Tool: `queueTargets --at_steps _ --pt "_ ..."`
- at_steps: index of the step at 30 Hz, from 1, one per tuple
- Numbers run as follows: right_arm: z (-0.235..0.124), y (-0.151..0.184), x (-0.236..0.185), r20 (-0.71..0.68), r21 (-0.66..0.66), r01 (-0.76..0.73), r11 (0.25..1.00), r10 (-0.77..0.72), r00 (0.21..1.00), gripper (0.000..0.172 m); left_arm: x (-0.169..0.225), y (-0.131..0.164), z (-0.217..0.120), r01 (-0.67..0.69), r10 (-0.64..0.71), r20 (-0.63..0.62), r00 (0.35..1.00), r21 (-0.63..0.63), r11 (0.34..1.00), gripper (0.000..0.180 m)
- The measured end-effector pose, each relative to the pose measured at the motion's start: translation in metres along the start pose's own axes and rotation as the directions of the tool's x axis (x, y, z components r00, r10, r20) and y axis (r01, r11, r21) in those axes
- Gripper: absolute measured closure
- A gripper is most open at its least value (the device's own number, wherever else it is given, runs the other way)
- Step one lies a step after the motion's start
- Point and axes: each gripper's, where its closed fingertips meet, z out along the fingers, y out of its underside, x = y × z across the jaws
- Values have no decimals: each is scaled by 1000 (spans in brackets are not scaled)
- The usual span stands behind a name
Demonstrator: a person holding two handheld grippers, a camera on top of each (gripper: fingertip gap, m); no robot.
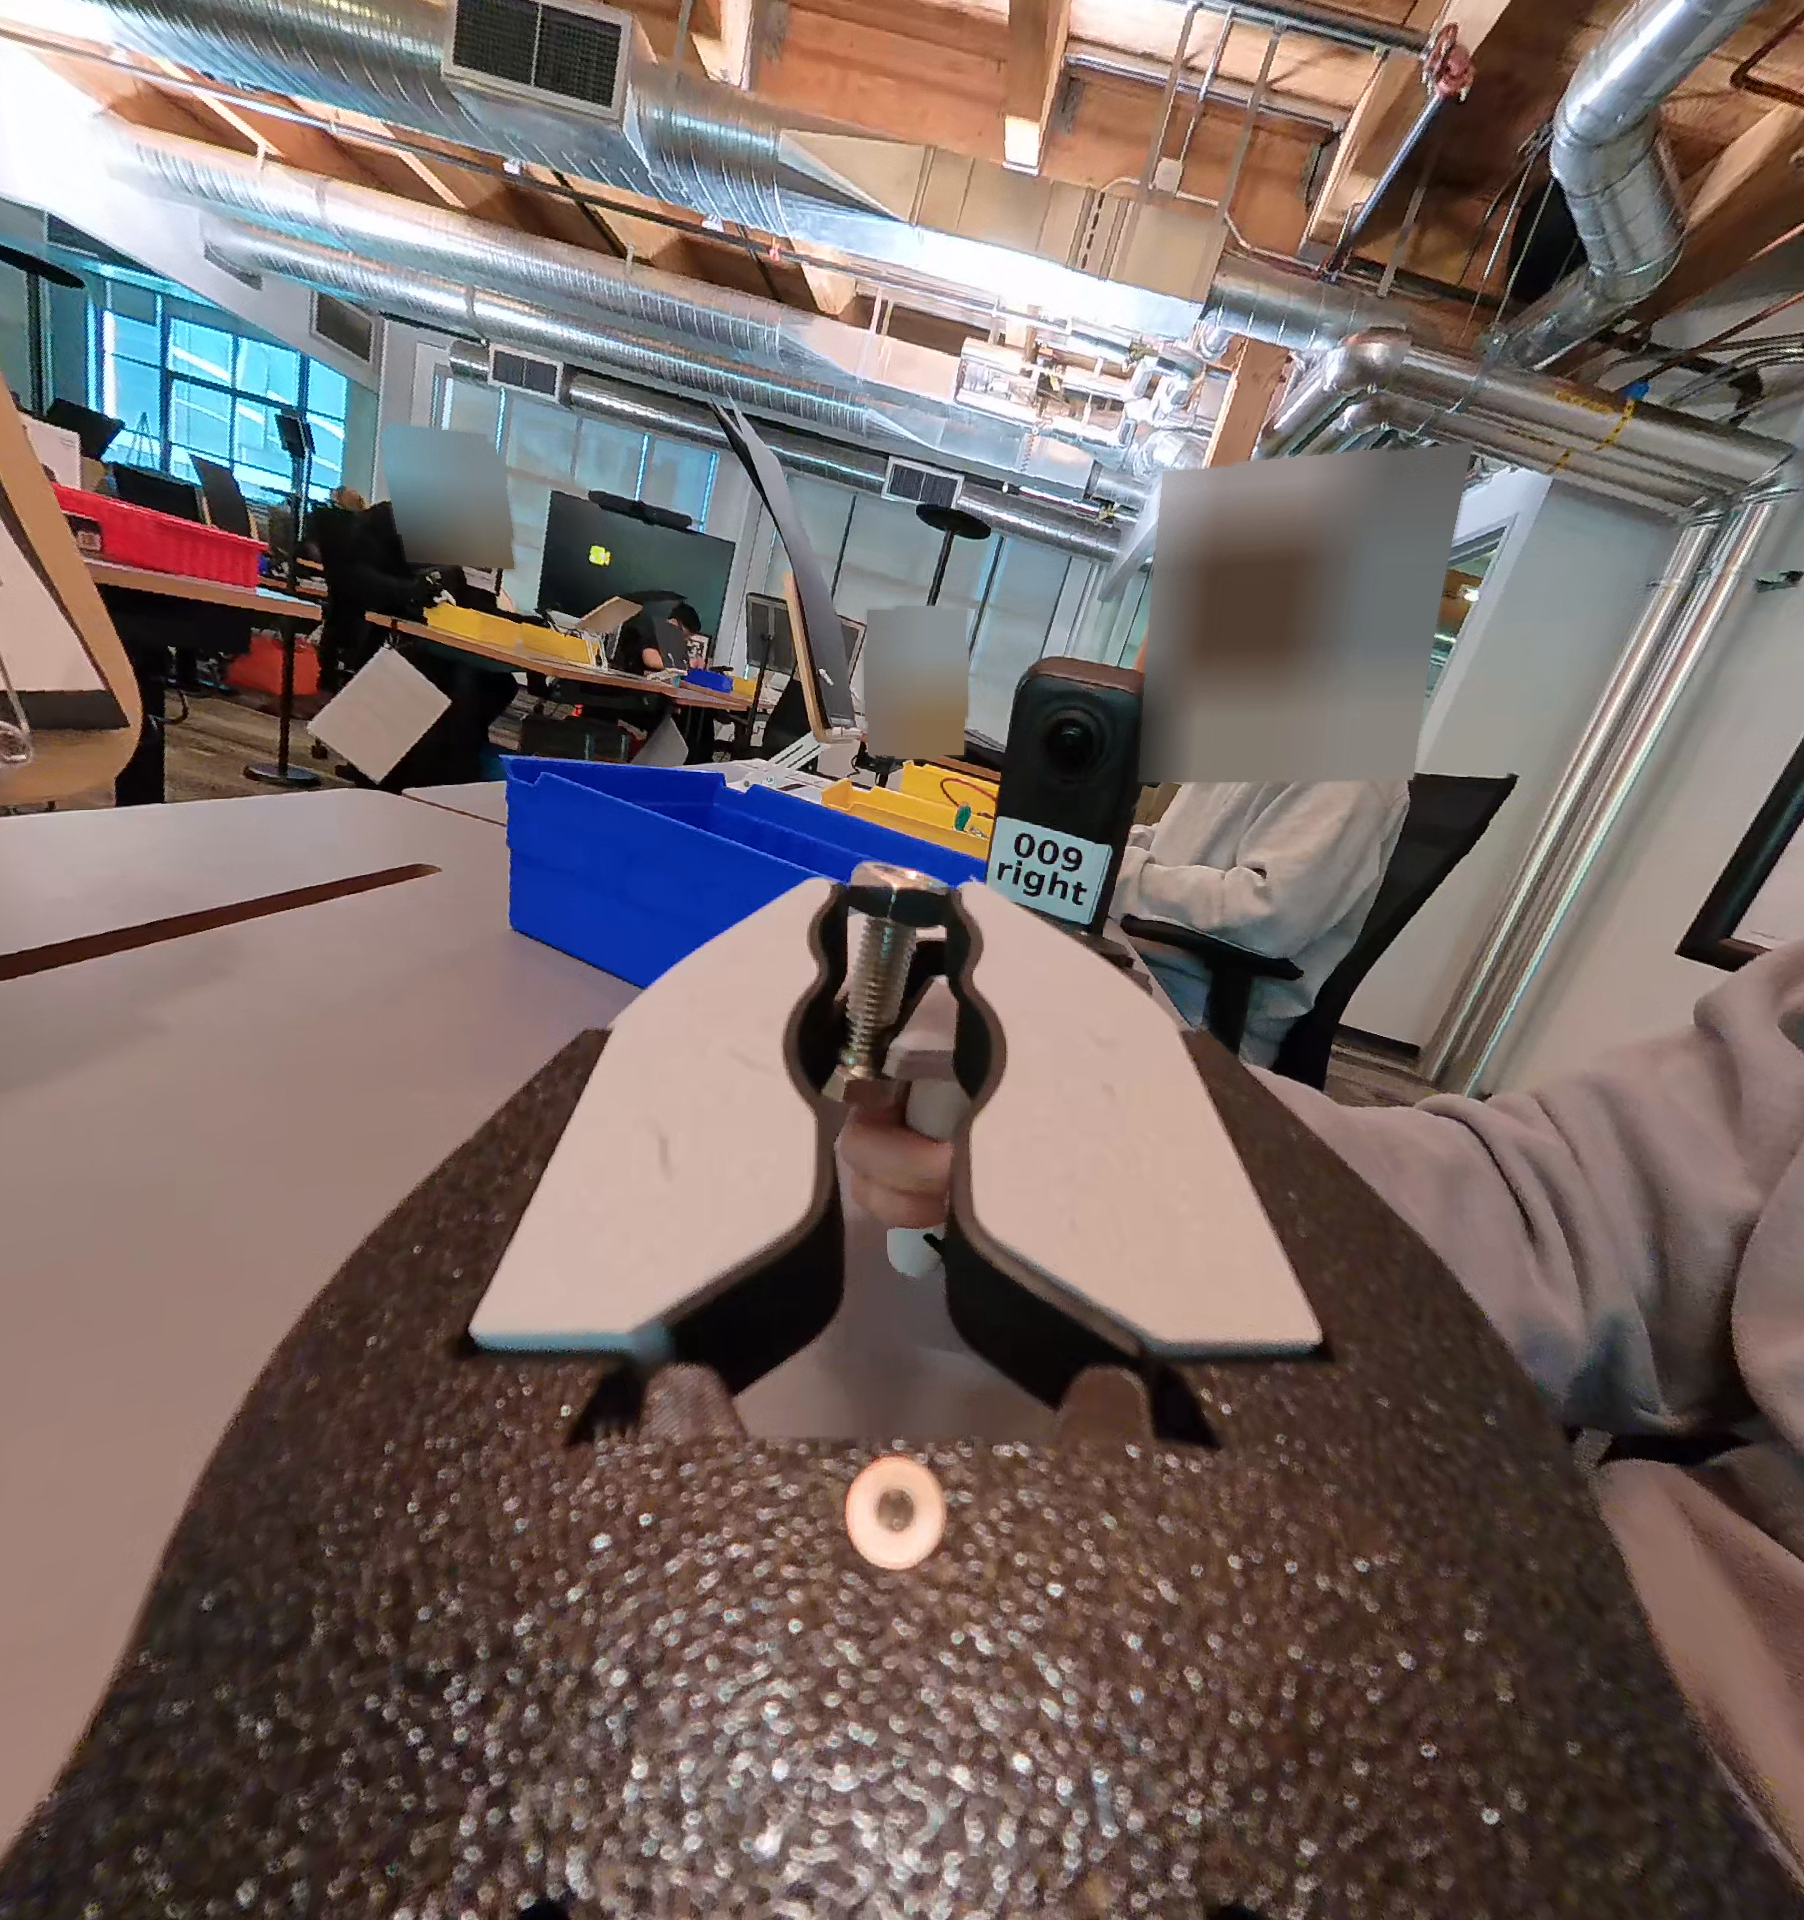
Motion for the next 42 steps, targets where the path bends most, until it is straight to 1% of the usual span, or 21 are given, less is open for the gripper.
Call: queueTargets --at_steps 5,11,16,19,21,25,31,38,40,42 --pt "0 0 0 3 -1 -5 1000 5 1000 163 0 0 0 -25 25 12 1000 -20 999 164" --pt "1 1 -1 10 -10 -11 1000 11 1000 163 -1 1 0 -23 23 11 1000 -26 999 163" --pt "1 3 -1 8 -19 -3 1000 4 1000 163 -1 -2 -3 -39 39 15 999 -25 999 154" --pt "1 2 0 0 -16 -1 1000 1 1000 163 -5 -4 -6 -98 101 64 993 -47 994 148" --pt "0 3 0 3 -16 -5 1000 5 1000 163 -5 -3 -6 -131 137 76 988 -72 989 148" --pt "2 5 -2 10 -27 -5 1000 5 1000 163 -5 -1 -4 -146 153 74 985 -95 985 149" --pt "1 5 0 8 -25 -8 1000 9 1000 163 -9 -1 -7 -147 157 90 984 -101 984 152" --pt "0 3 0 5 -16 -7 1000 7 1000 163 -14 -7 -16 -156 167 126 978 -90 984 154" --pt "0 3 0 4 -20 -8 1000 8 1000 163 -10 -10 -14 -148 155 107 982 -72 986 153" --pt "1 3 0 3 -18 -6 1000 7 1000 163 -5 -8 -9 -151 158 88 983 -83 985 153"
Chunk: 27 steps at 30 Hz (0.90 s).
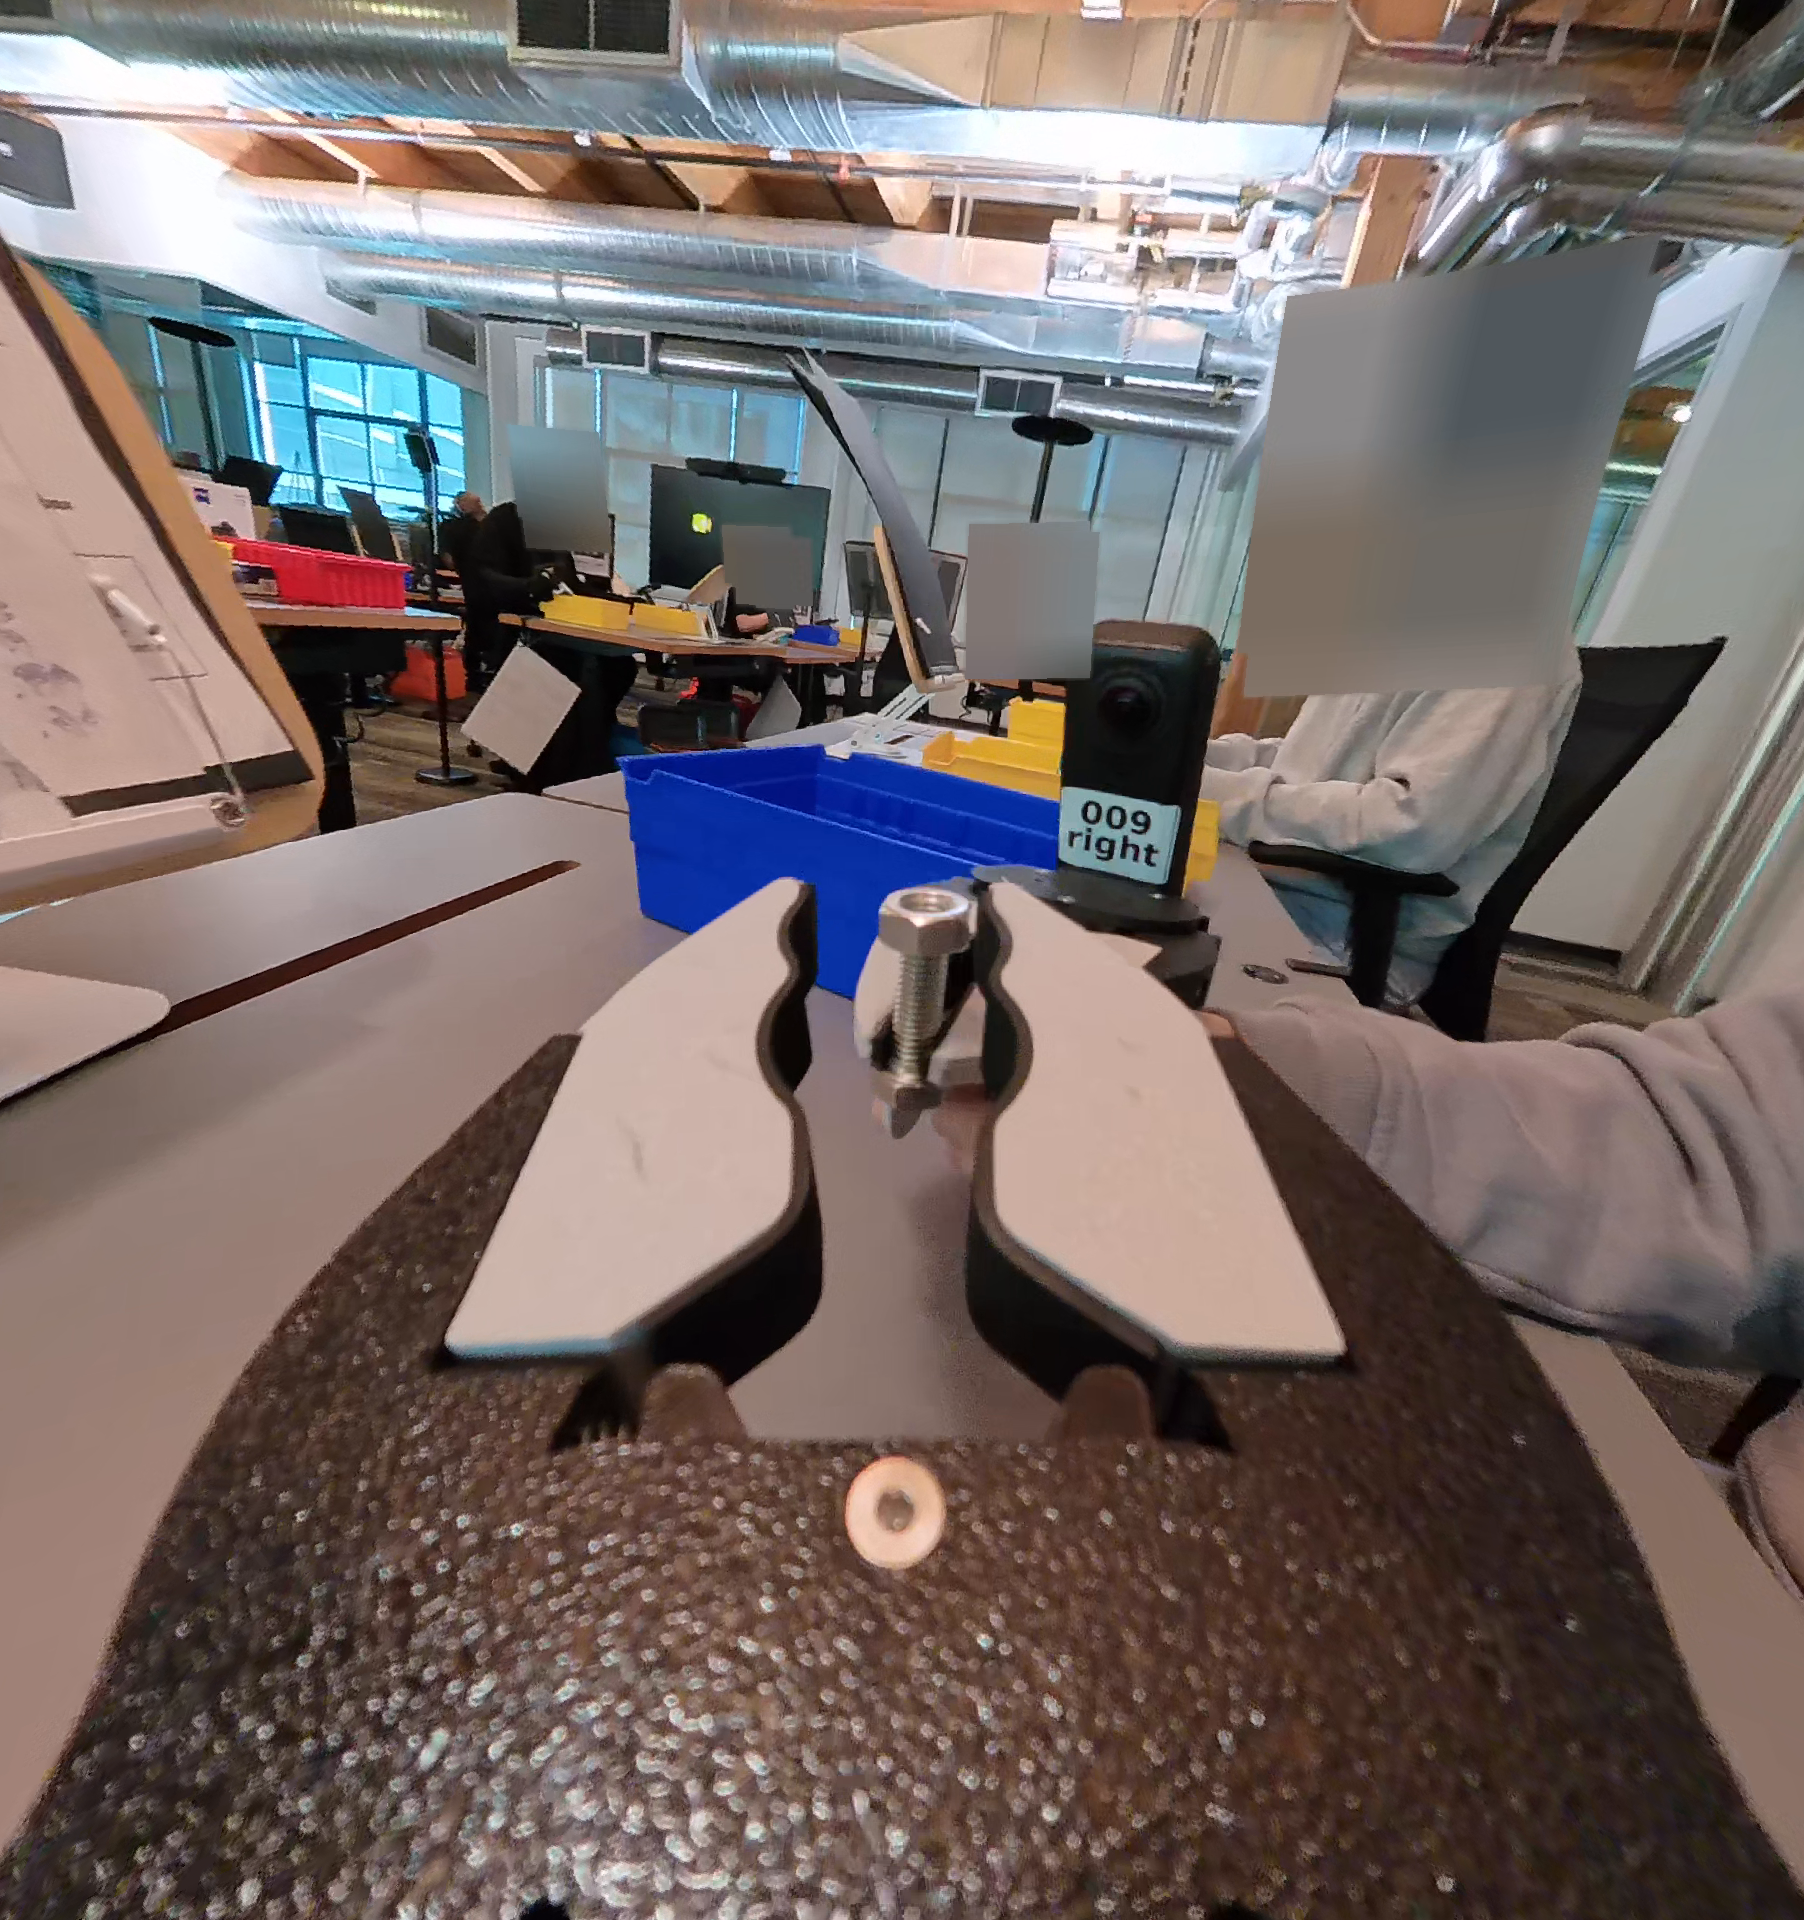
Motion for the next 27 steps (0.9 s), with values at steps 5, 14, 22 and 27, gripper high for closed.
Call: queueTargets --at_steps 5,14,22,27 --pt "1 2 -2 8 -9 -1 1000 1 1000 163 4 8 11 7 -8 -21 1000 -26 1000 152" --pt "-1 0 1 0 3 -5 1000 5 1000 163 -3 8 3 6 -6 7 1000 -34 999 153" --pt "0 0 0 1 2 -3 1000 3 1000 163 -5 -1 -6 17 -17 27 1000 -1 1000 153" --pt "1 3 -1 7 -8 -4 1000 4 1000 163 2 3 8 7 -7 -2 1000 -29 1000 149"
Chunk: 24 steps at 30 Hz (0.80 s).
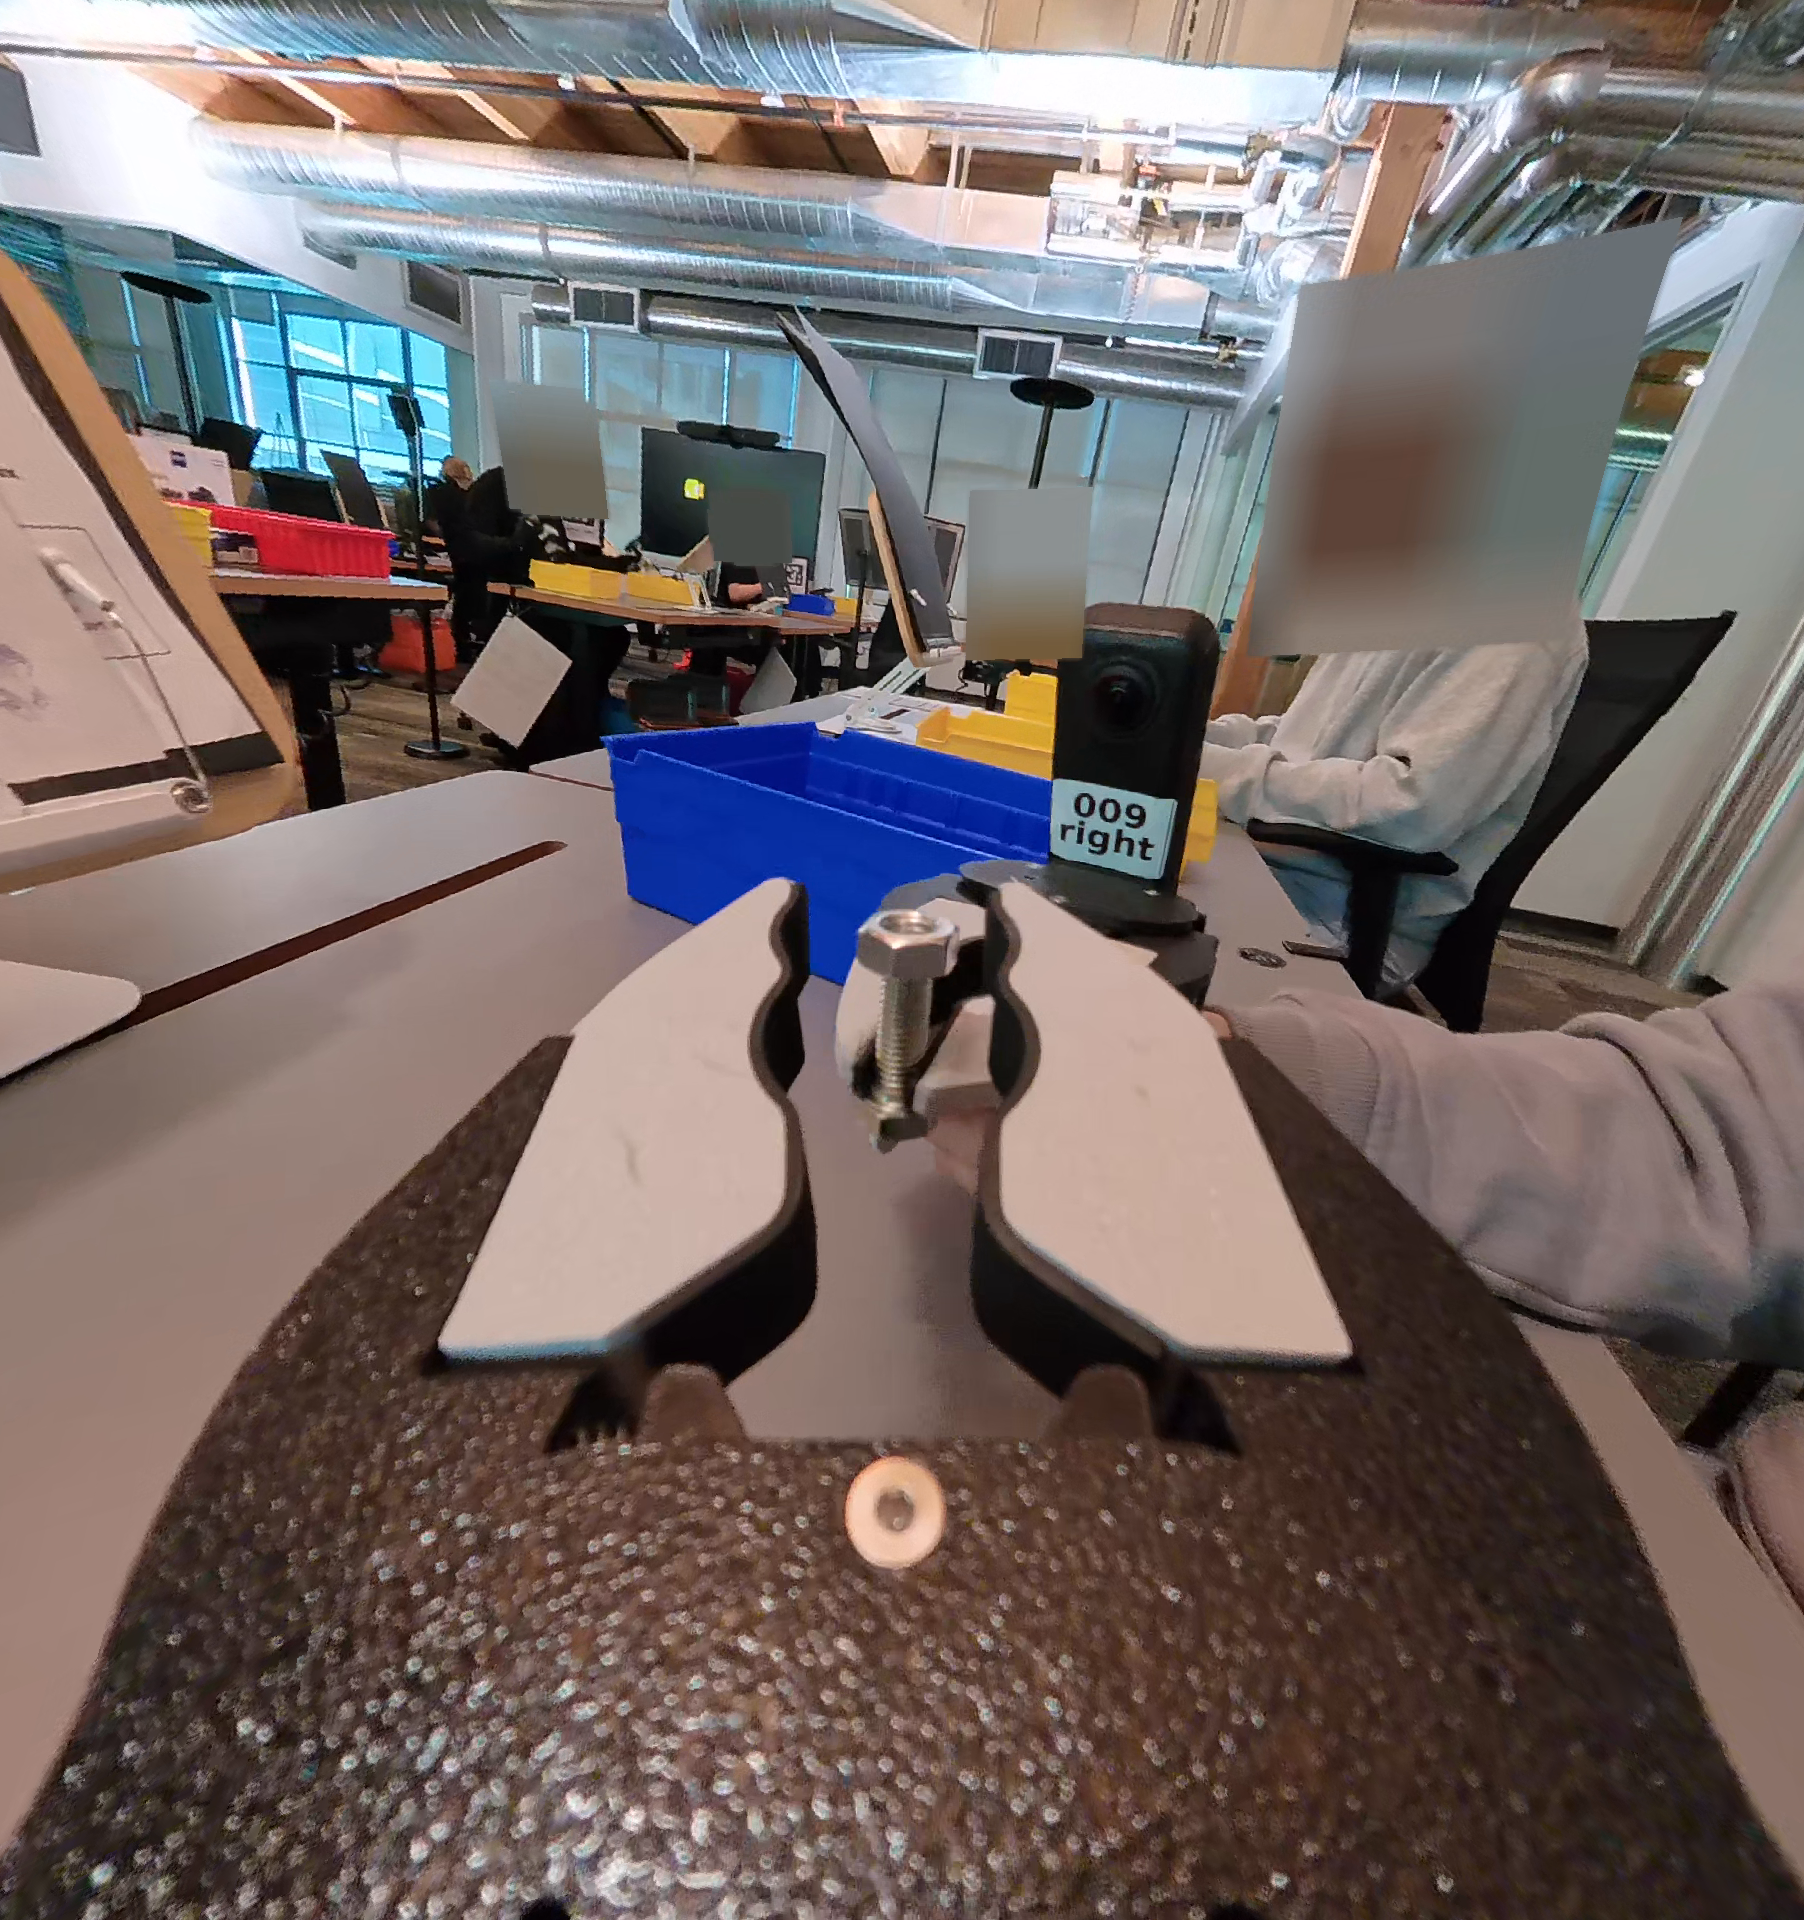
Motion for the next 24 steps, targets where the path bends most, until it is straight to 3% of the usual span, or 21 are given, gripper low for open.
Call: queueTargets --at_steps 13,18,24 --pt "-3 -3 3 -15 12 5 1000 -4 1000 163 -18 -3 -17 8 -8 70 998 3 1000 151" --pt "0 -1 1 -6 3 4 1000 -4 1000 163 0 1 1 -21 22 14 1000 -28 999 146" --pt "-2 -3 4 -18 10 0 1000 0 1000 163 -10 4 2 14 -14 56 998 -2 1000 144"
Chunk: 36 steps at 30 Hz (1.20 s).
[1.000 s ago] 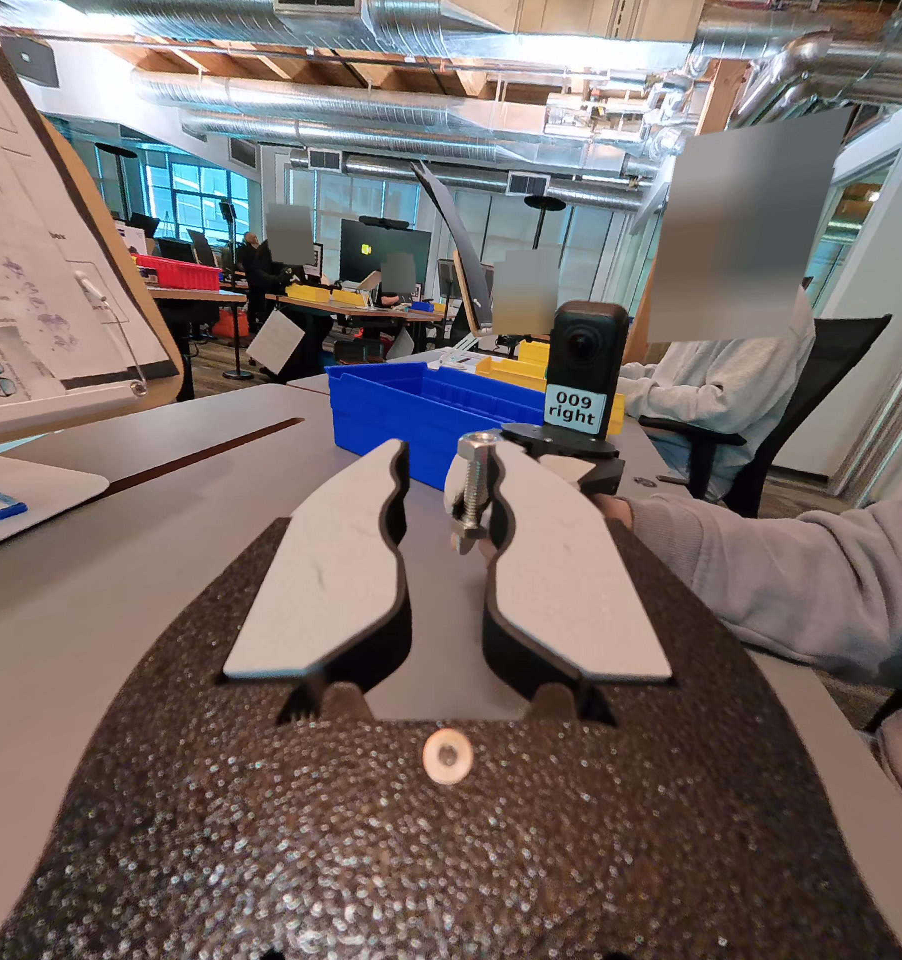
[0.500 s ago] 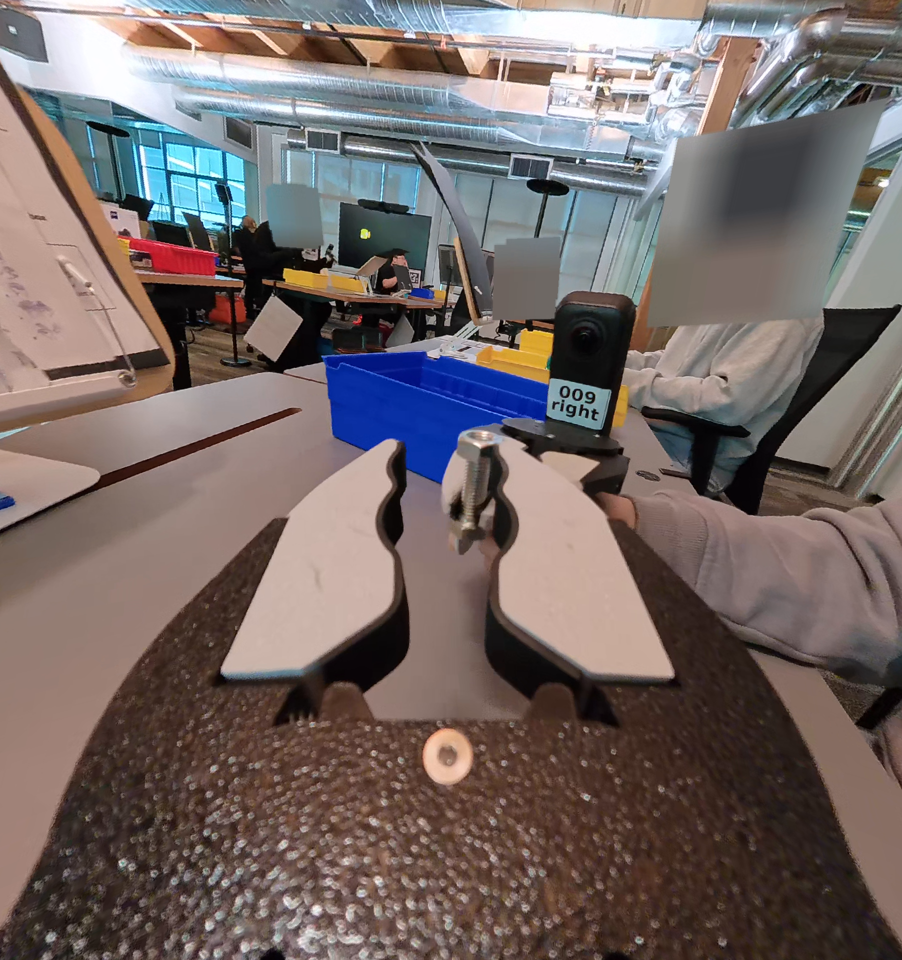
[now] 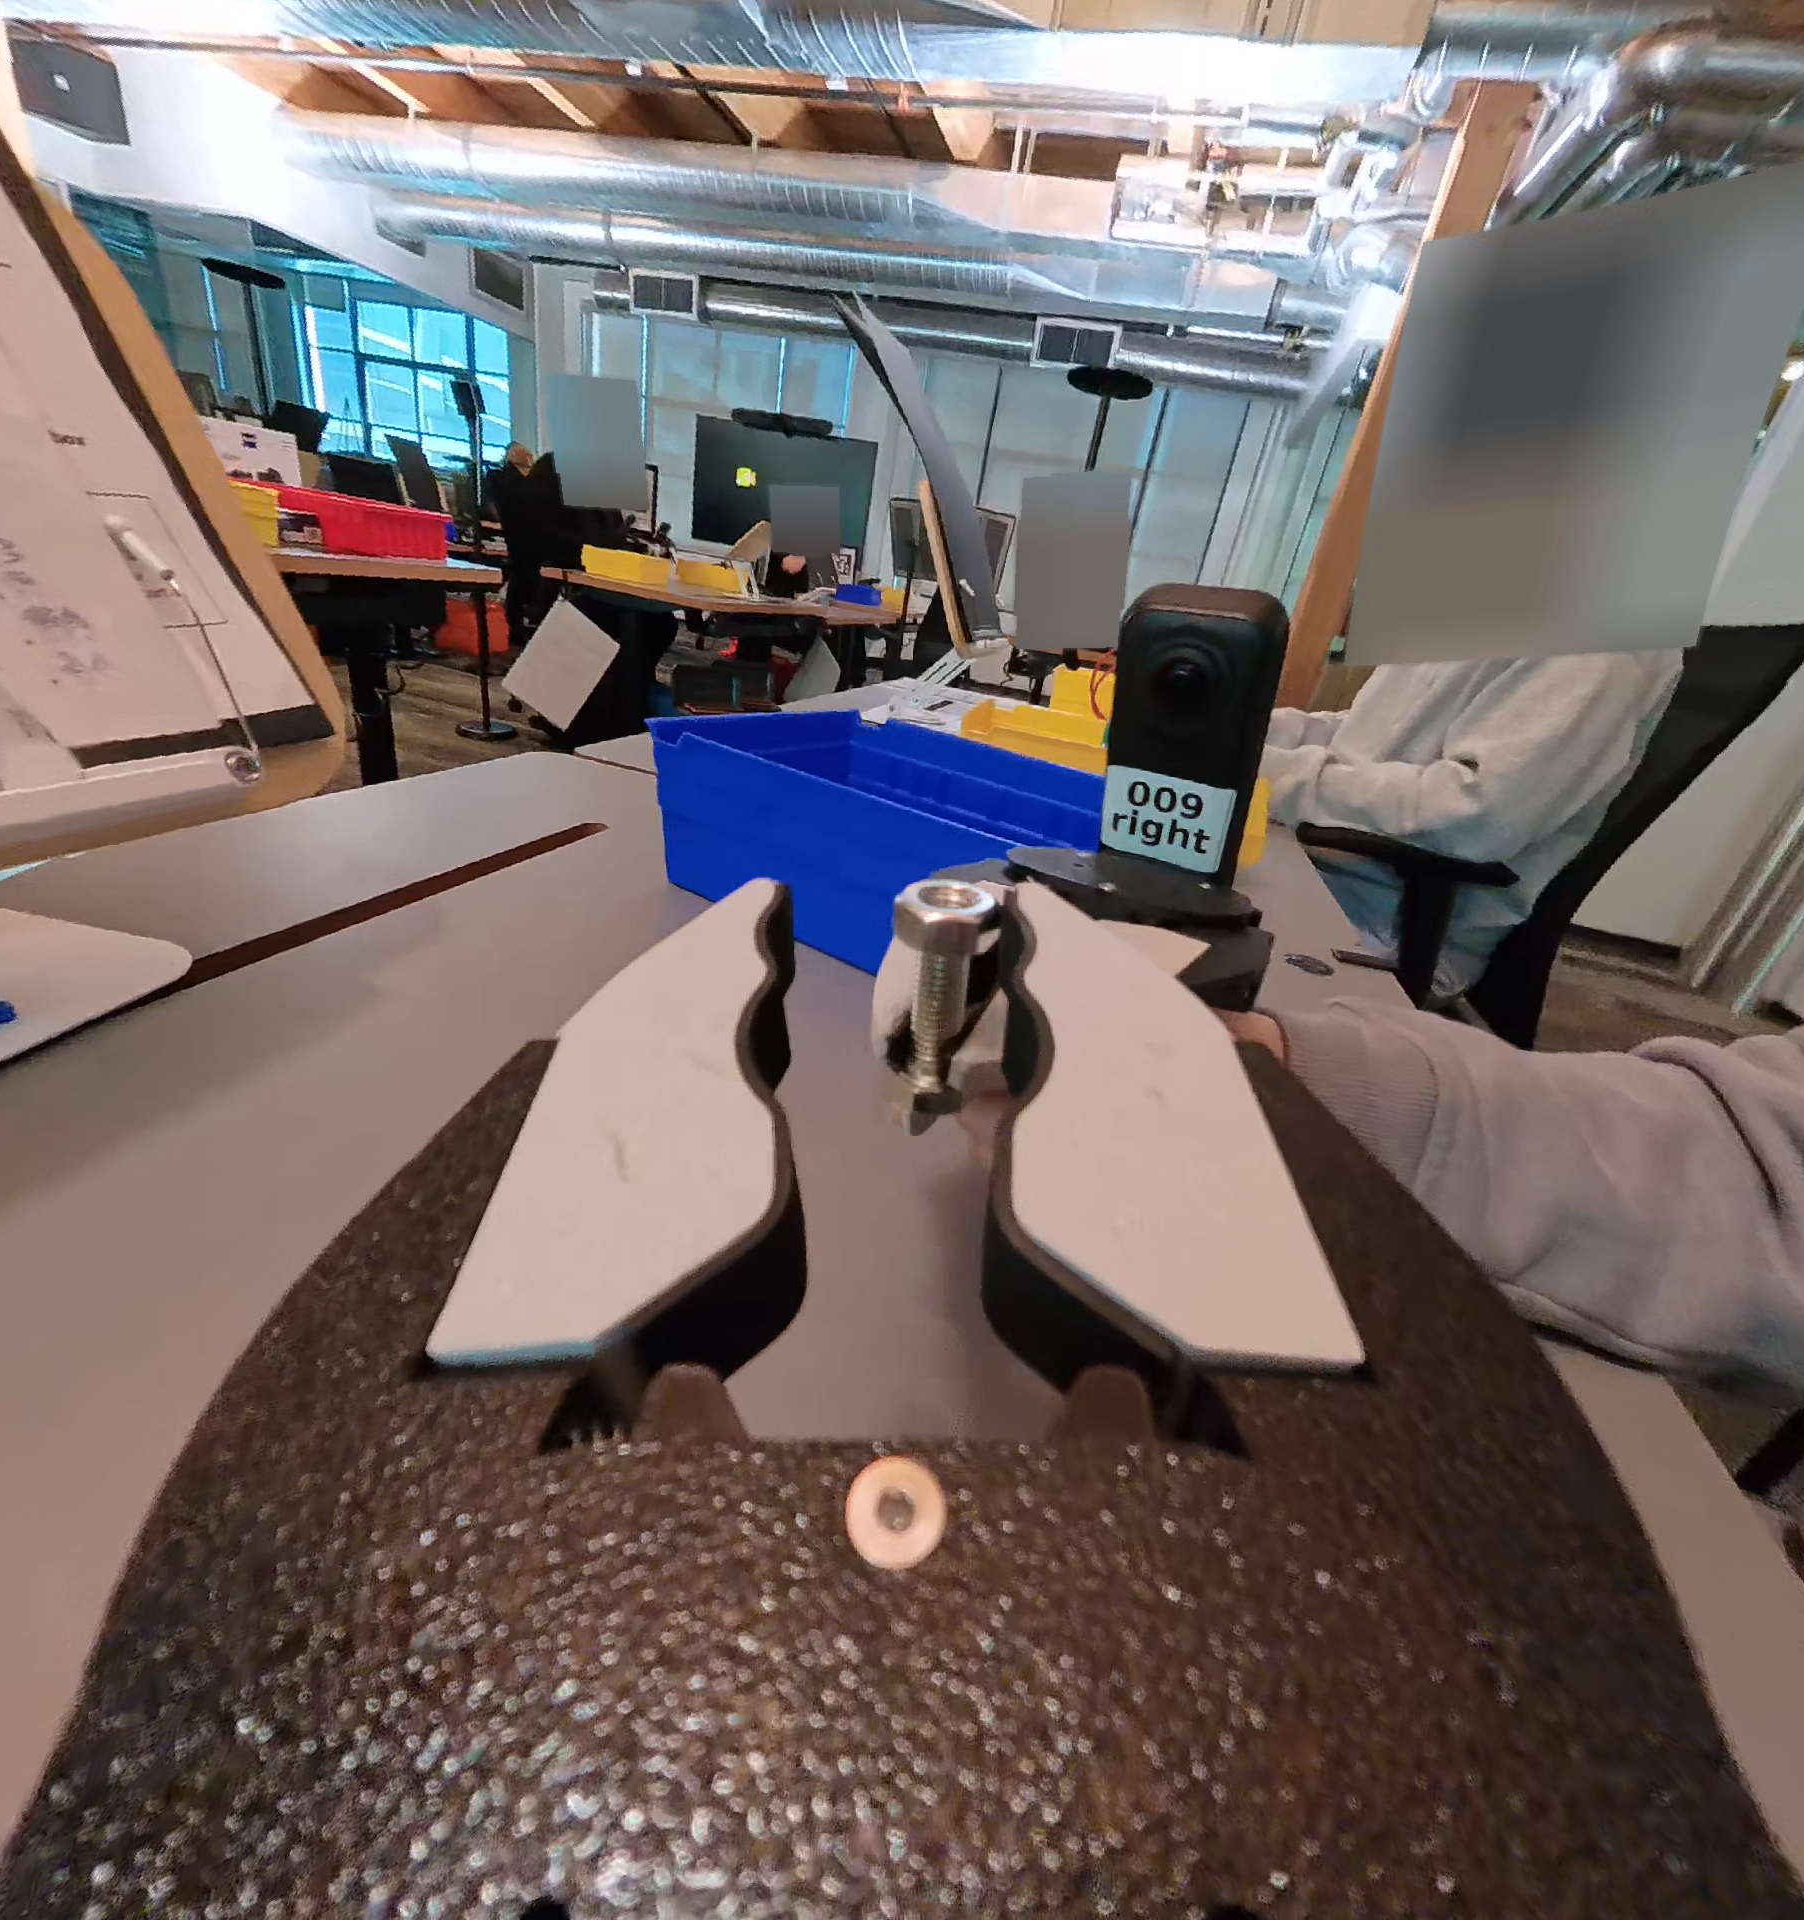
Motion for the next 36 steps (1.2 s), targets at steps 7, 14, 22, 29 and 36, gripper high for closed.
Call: queueTargets --at_steps 7,14,22,29,36 --pt "-2 -4 1 -8 16 4 1000 -4 1000 163 -16 -9 -20 -10 9 77 997 23 1000 145" --pt "1 -2 -2 5 10 -2 1000 2 1000 163 5 0 10 -55 56 38 998 -23 998 132" --pt "-3 -6 3 -14 27 -13 1000 14 1000 163 -29 -2 -19 -27 22 194 981 23 999 132" --pt "0 -2 0 -12 5 1 1000 -1 1000 163 4 -8 0 -106 106 72 992 -9 994 133" --pt "-1 -1 2 -18 4 -6 1000 7 1000 163 -7 -2 8 -103 107 138 985 -36 994 134"
